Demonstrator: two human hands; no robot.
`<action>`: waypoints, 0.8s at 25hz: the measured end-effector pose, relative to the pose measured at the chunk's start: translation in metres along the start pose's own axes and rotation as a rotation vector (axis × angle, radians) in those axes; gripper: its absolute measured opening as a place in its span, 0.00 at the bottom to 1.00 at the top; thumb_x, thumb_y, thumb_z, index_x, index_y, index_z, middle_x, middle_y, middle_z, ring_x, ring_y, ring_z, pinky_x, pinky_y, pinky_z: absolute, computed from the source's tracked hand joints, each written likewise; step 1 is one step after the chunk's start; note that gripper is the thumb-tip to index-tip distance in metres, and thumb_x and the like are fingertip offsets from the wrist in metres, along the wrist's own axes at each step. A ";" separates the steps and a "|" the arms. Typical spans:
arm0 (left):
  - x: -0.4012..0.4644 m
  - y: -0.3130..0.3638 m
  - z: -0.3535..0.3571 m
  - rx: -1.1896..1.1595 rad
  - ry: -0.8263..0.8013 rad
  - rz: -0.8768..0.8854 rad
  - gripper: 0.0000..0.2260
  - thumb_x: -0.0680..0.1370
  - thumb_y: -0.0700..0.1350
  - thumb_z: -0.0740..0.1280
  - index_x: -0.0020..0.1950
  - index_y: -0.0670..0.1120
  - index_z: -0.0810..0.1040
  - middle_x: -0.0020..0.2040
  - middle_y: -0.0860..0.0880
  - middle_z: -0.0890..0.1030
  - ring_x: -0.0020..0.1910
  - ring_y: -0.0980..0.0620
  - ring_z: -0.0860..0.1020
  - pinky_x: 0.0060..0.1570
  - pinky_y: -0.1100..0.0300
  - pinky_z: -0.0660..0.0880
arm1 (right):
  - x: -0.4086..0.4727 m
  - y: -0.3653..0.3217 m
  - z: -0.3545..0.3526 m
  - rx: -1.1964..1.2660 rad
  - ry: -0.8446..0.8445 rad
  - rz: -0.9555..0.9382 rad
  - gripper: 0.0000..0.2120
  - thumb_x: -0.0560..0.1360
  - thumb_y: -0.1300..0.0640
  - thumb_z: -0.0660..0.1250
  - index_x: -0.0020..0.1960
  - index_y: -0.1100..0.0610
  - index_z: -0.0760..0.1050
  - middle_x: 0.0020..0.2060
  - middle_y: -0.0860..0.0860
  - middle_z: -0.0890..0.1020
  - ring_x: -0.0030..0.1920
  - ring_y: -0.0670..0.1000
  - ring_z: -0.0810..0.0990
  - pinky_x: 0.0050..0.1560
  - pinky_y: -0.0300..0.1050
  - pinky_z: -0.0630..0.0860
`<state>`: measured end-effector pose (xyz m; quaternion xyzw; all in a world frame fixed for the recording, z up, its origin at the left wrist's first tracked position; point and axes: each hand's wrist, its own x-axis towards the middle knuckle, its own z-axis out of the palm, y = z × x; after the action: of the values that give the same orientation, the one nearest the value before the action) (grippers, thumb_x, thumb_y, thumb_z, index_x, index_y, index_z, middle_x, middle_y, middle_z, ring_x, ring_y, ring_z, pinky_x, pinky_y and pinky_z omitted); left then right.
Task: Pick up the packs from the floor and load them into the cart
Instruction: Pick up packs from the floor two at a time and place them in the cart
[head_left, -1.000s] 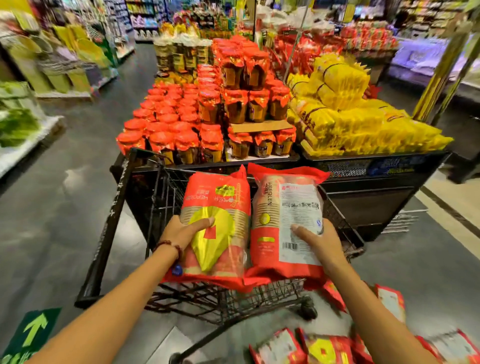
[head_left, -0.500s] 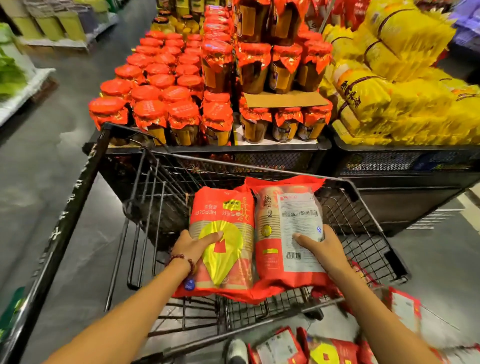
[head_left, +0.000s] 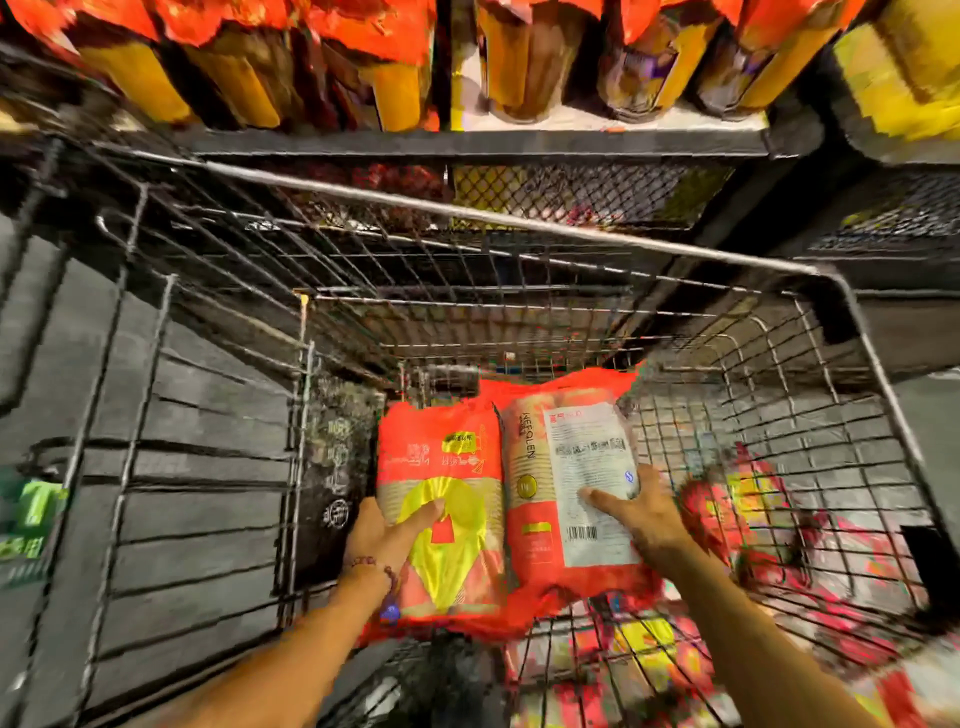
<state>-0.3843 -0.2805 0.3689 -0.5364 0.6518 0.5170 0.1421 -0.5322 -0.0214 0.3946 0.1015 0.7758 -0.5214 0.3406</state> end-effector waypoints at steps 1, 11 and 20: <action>0.016 -0.021 0.010 0.028 0.001 -0.001 0.43 0.47 0.77 0.72 0.50 0.46 0.80 0.41 0.49 0.85 0.41 0.49 0.84 0.45 0.49 0.81 | 0.007 0.009 0.000 0.008 0.008 0.046 0.14 0.68 0.67 0.77 0.51 0.62 0.78 0.44 0.57 0.86 0.43 0.57 0.87 0.40 0.46 0.83; 0.030 -0.036 0.053 0.029 -0.018 -0.125 0.37 0.56 0.60 0.79 0.56 0.41 0.75 0.48 0.45 0.83 0.46 0.45 0.82 0.48 0.54 0.78 | 0.032 0.058 -0.007 -0.021 0.044 0.233 0.17 0.68 0.71 0.75 0.52 0.63 0.73 0.45 0.59 0.84 0.33 0.45 0.85 0.31 0.38 0.80; 0.046 -0.048 0.054 0.265 -0.110 -0.156 0.29 0.71 0.53 0.76 0.60 0.39 0.67 0.53 0.44 0.78 0.53 0.43 0.80 0.49 0.57 0.73 | 0.047 0.086 0.019 -0.040 -0.016 0.363 0.26 0.67 0.70 0.77 0.54 0.54 0.64 0.55 0.56 0.78 0.59 0.62 0.79 0.52 0.54 0.81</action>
<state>-0.3815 -0.2561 0.2869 -0.5327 0.6618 0.4427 0.2868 -0.5158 -0.0100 0.2970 0.2289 0.7522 -0.4365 0.4374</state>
